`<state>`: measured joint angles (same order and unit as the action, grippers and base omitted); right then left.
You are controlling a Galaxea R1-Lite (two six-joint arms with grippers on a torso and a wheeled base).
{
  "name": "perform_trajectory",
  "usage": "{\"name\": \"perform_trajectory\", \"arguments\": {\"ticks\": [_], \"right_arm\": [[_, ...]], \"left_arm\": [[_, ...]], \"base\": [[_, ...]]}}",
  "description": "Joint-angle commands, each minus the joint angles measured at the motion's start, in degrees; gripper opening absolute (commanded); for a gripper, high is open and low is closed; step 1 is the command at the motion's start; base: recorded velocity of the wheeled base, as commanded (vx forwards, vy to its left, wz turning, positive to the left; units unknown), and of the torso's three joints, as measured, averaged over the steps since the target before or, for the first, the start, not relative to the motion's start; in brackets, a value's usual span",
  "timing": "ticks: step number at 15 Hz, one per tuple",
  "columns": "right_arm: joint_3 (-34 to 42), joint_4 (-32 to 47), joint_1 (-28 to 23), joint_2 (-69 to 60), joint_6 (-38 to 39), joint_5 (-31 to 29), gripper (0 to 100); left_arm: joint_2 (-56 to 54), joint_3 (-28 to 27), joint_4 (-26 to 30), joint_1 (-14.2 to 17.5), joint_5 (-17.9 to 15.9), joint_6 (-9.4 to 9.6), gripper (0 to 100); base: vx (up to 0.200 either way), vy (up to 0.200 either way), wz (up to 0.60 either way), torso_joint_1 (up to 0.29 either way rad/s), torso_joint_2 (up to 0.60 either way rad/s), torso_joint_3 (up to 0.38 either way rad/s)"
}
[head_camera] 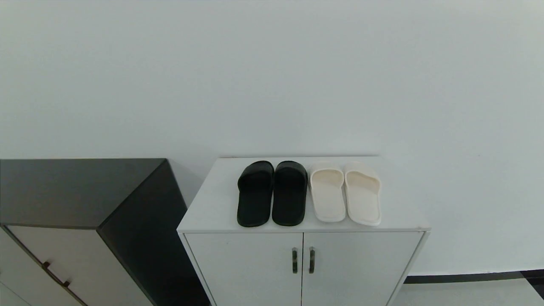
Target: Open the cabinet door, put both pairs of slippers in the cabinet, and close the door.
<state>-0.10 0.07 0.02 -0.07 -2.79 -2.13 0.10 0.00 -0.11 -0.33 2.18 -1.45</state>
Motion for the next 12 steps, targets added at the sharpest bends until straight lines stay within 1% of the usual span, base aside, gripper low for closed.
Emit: {"name": "perform_trajectory", "arguments": {"ticks": [1, 3, 4, 5, 6, 7, 8, 9, 10, 11, 12], "right_arm": [[-0.2, -0.3, 0.1, 0.1, -1.3, 0.7, 100], [-0.1, -0.5, 0.1, 0.1, -1.7, 1.3, 100], [-5.1, -3.0, 0.0, 0.4, -0.8, 1.4, 100], [-13.5, -1.6, 0.1, 4.7, -0.1, 1.9, 100], [-15.5, 2.8, -0.6, 10.1, -3.9, 4.8, 100], [-15.7, 4.5, -0.8, 17.2, -5.7, 8.0, 100], [-16.2, 4.1, -0.5, 24.7, -2.7, 10.0, 100], [-17.0, 2.7, 0.2, 32.5, -1.3, 12.2, 100], [-18.0, -0.1, 1.1, 37.3, -1.1, 13.6, 100], [-19.3, -6.5, 3.9, 43.2, 0.7, 13.6, 100], [-21.6, -9.7, 7.3, 46.4, 3.1, 12.7, 100]], "left_arm": [[0.0, 0.0, -0.1, 0.1, 0.0, -0.04, 0], [0.0, 0.0, -0.1, 0.0, 0.0, -0.04, 0], [0.0, 0.0, 0.0, 0.0, -0.1, 0.13, 0], [0.0, 0.0, 0.0, 0.0, -0.3, 0.13, 0], [0.0, 0.0, 0.0, 0.0, -0.3, 0.13, 0], [0.0, 0.0, 0.0, 0.0, -0.3, 0.04, 0], [0.0, 0.0, 0.0, 0.0, -0.3, 0.13, 0], [0.0, 0.0, 0.0, 0.0, -0.3, 0.04, 0], [0.0, 0.0, 0.0, 0.0, -0.3, 0.04, 0], [0.0, 0.0, 0.0, 0.0, -0.4, 0.13, 0], [0.0, 0.0, 0.0, 0.0, -0.4, 0.22, 0]], "base": [[0.000, 0.000, 0.00, 0.000, 0.00, 0.000], [0.000, 0.000, 0.00, 0.000, 0.00, 0.000], [0.000, 0.000, 0.00, 0.000, 0.00, 0.000], [0.000, 0.000, 0.00, 0.000, 0.00, 0.000], [0.000, 0.000, 0.00, 0.000, 0.00, 0.000], [0.000, 0.000, 0.00, 0.000, 0.00, 0.000], [0.000, 0.000, 0.00, 0.000, 0.00, 0.000], [0.000, 0.000, 0.00, 0.000, 0.00, 0.000], [0.000, 0.000, 0.00, 0.000, 0.00, 0.000], [0.000, 0.000, 0.00, 0.000, 0.00, 0.000], [0.000, 0.000, 0.00, 0.000, 0.00, 0.000]]}}
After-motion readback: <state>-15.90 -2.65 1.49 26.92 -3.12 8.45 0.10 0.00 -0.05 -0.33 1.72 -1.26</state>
